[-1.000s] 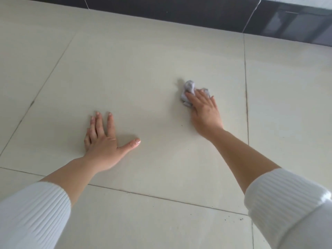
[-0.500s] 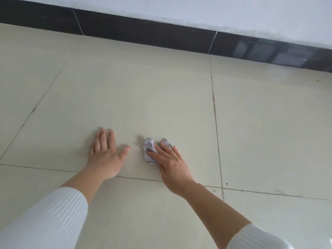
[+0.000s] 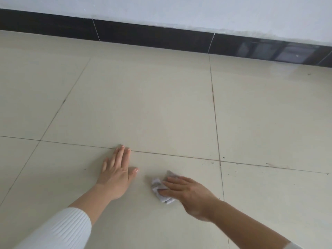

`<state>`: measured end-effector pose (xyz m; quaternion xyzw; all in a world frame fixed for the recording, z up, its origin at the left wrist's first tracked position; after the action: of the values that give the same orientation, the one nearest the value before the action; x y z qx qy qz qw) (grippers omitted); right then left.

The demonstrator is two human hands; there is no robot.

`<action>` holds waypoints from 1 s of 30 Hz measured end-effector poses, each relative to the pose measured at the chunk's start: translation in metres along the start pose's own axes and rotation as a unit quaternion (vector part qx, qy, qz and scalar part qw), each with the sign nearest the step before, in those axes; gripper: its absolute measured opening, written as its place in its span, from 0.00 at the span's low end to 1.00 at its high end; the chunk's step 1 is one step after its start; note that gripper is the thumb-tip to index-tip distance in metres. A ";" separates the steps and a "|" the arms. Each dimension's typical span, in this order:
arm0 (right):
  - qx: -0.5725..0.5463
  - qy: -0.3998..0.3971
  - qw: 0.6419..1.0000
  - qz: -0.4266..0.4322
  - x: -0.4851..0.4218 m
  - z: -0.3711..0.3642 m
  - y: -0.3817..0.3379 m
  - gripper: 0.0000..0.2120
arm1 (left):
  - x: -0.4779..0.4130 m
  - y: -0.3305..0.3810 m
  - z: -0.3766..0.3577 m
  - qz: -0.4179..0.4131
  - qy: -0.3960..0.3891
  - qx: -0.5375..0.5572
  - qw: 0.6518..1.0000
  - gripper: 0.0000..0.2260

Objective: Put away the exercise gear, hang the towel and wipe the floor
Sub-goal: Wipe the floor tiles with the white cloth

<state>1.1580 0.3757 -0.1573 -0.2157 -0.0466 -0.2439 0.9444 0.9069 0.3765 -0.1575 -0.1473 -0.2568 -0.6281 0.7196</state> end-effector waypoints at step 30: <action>0.087 0.008 0.993 -0.085 -0.029 0.001 -0.020 0.39 | 0.081 -0.054 -0.012 0.052 -0.076 0.009 0.996 0.29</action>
<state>1.1233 0.3728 -0.1541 -0.1259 -0.0785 -0.3197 0.9358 0.8628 0.2936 -0.1287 -0.2014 -0.3082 -0.5746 0.7310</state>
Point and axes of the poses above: each hand's wrist, its own x-axis away from the middle knuckle, its own z-axis out of the back of the hand, y = z × x, the point moved 3 cm from there along -x, towards the middle knuckle, and after that the axes turned 7 degrees about -y, right-handed, at the moved point
